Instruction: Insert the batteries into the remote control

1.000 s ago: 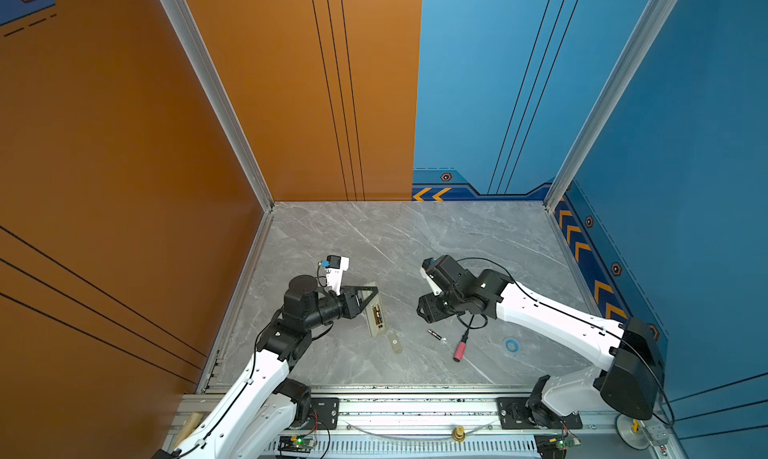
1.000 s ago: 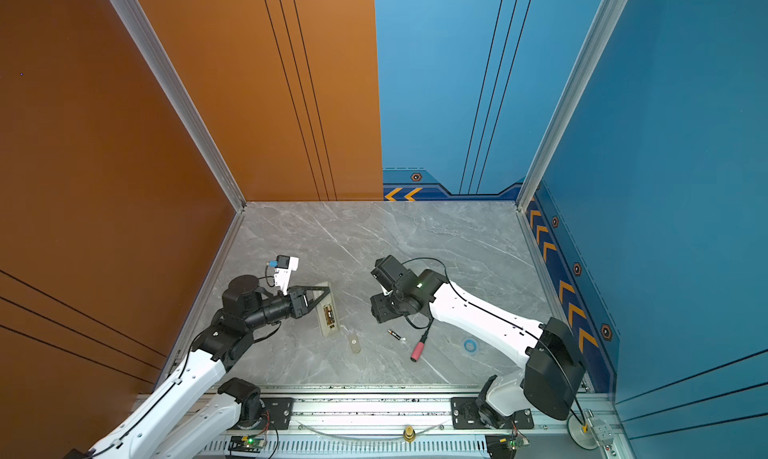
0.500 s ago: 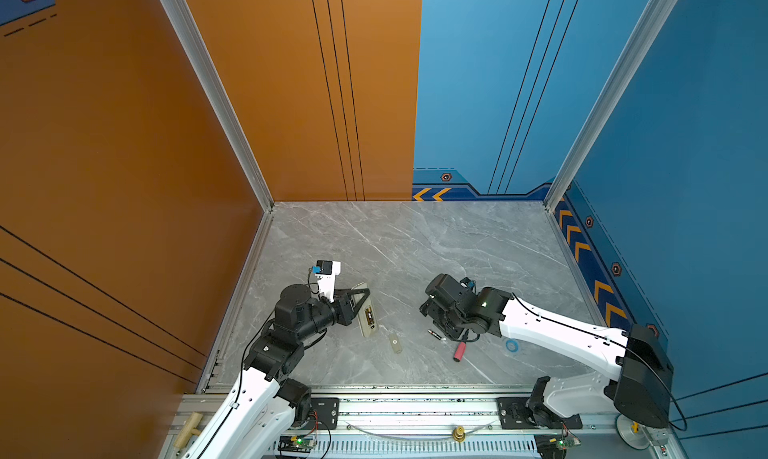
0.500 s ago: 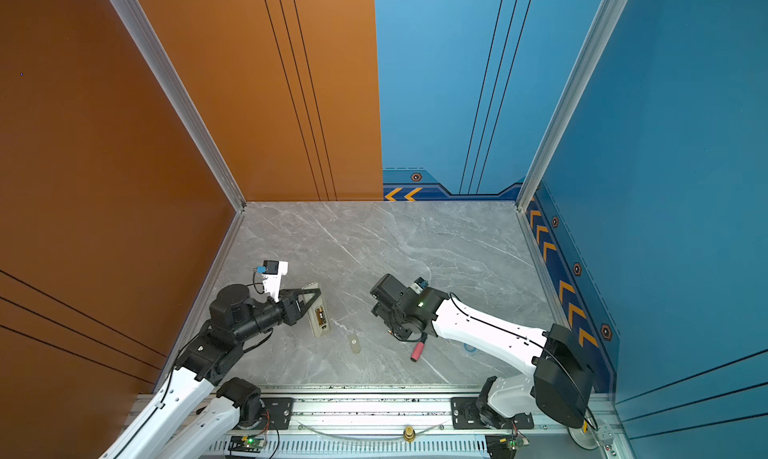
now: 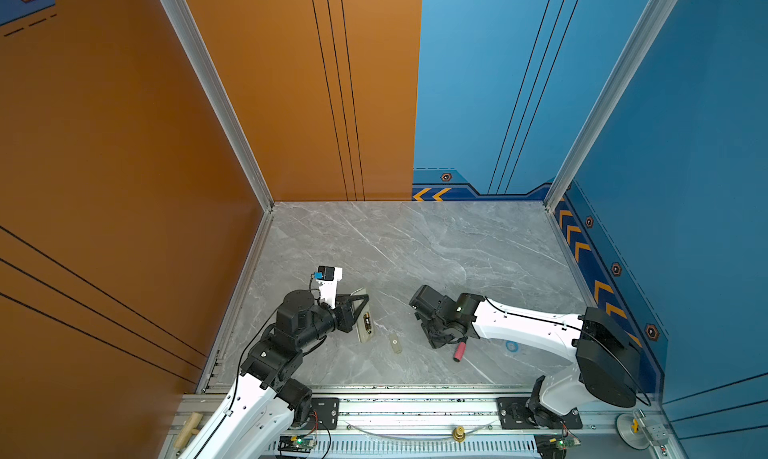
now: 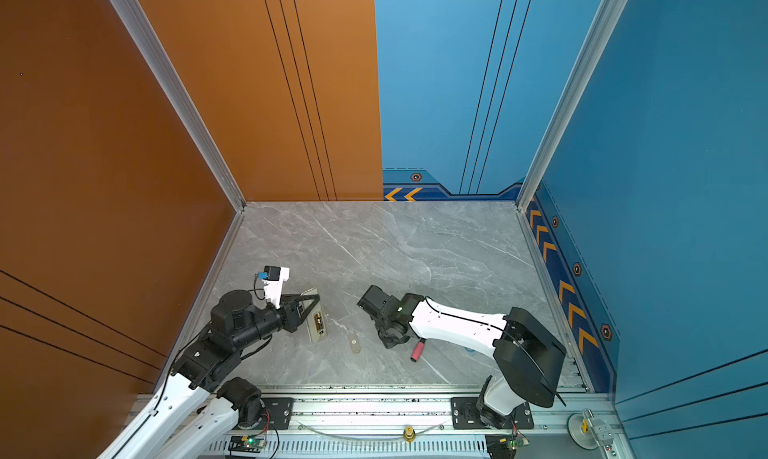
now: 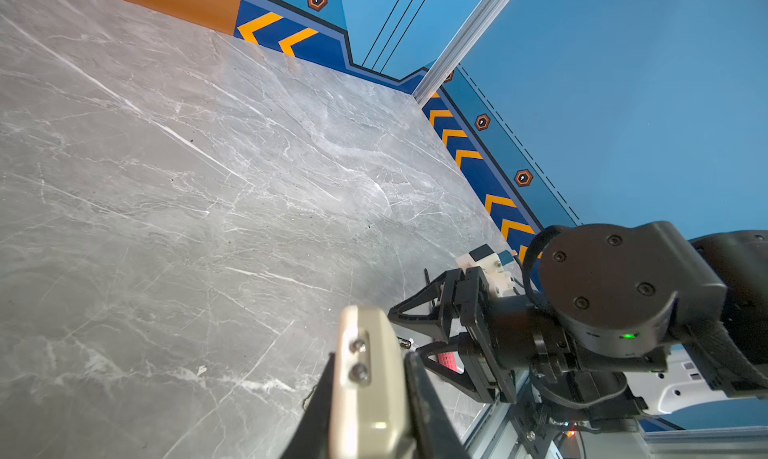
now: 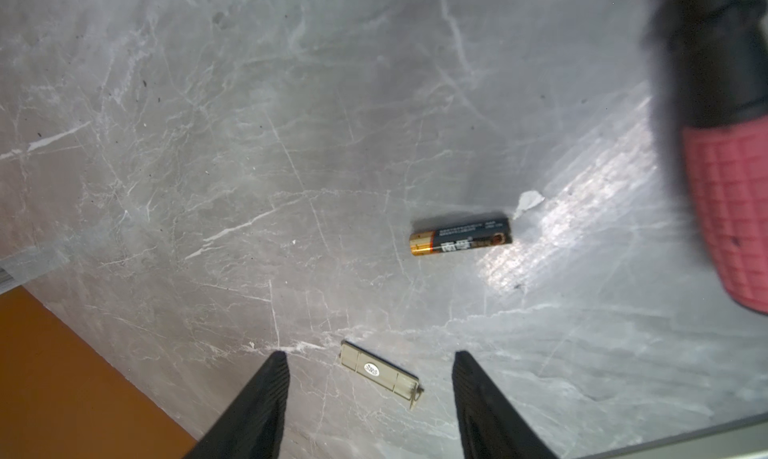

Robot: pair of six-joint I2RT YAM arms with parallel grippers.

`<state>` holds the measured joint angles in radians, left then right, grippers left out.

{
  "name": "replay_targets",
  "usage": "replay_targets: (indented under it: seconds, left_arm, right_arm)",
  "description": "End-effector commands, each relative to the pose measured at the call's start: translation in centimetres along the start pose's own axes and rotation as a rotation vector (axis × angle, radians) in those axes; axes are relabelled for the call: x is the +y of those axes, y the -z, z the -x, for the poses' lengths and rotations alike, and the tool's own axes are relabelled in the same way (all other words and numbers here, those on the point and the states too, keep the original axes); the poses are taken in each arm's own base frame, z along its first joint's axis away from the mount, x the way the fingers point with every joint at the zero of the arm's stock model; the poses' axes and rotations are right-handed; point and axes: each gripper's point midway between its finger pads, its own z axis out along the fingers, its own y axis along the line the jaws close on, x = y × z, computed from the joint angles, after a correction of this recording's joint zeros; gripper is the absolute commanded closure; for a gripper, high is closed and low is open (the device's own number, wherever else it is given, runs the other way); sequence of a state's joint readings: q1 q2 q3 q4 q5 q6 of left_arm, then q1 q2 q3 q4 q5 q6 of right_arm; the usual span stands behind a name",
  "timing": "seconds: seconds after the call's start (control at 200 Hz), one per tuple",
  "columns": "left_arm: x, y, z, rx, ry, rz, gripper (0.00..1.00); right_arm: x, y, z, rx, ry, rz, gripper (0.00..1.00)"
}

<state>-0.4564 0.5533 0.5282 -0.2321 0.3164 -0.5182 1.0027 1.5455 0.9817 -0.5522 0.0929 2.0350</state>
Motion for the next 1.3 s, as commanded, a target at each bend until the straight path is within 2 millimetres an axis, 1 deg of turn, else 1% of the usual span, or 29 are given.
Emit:
replay_targets:
  seconds: [0.0,0.08,0.18,0.37,0.481,0.706,0.901,1.146,1.297]
  left_arm:
    - [-0.6,0.5,1.0,-0.033,-0.038,0.001,1.0]
    - [-0.5,0.5,0.8,-0.032,-0.041,0.009,1.0]
    - [-0.4,0.6,0.9,-0.039,-0.045,0.012,1.0]
    - [-0.3,0.6,0.8,-0.038,-0.048,0.018,1.0]
    - [-0.2,0.5,0.7,-0.037,-0.049,0.022,1.0]
    - [0.1,0.5,0.7,-0.039,-0.048,0.033,1.0]
    - [-0.1,0.9,1.2,-0.062,-0.059,0.037,1.0]
    - [-0.1,1.2,1.5,-0.08,-0.063,0.037,1.0]
    - [-0.2,1.4,1.7,-0.092,-0.068,0.038,1.0]
  right_arm:
    - [-0.6,-0.4,0.8,-0.042,-0.066,0.004,0.38]
    - [-0.9,-1.0,0.9,-0.039,-0.08,-0.005,0.37]
    - [-1.4,-1.7,1.4,-0.046,-0.099,-0.014,0.37]
    - [-1.7,-2.4,2.2,-0.044,-0.109,-0.036,0.37]
    - [-2.4,-3.1,2.2,-0.034,-0.125,-0.046,0.37]
    - [-2.9,-4.0,2.4,-0.023,-0.127,-0.068,0.37]
    - [-4.0,-4.6,2.9,-0.027,-0.138,-0.091,0.42]
    - [-4.6,-5.0,3.5,-0.025,-0.142,-0.107,0.56]
    - [-5.0,-5.0,3.9,-0.027,-0.151,-0.111,0.59]
